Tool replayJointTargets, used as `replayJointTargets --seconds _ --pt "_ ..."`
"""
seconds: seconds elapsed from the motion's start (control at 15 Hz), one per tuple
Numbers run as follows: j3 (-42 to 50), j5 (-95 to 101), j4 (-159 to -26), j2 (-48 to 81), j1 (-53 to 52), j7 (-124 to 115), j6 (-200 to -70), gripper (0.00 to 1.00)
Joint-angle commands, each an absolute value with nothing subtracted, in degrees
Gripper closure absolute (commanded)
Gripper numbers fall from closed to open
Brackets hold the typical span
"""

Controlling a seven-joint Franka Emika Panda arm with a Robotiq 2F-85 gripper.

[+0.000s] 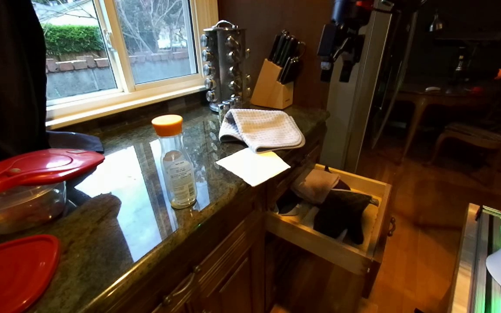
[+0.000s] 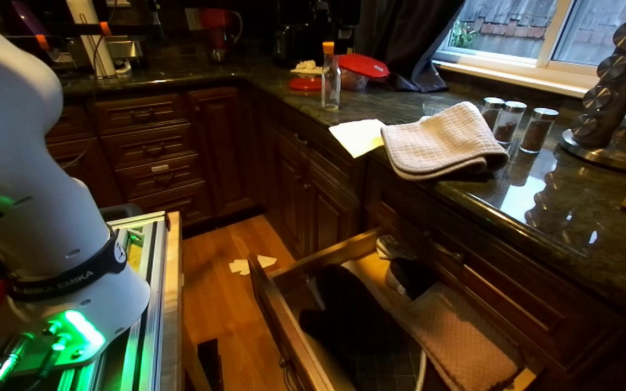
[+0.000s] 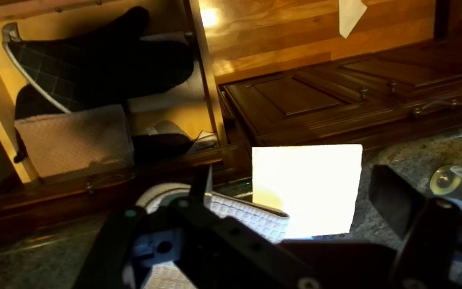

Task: Move the white napkin backwards.

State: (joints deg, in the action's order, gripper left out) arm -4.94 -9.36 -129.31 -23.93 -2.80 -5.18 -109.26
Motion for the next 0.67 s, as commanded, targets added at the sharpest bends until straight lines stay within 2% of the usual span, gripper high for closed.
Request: replayJointTargets --seconds 0.0,0.6 --pt "-7.5 -4.8 -124.9 -15.1 -4.9 -1.5 -113.3 0.0" --pt "-9.0 0.6 -119.0 -0.4 -8.9 18.9 -123.1 0.0"
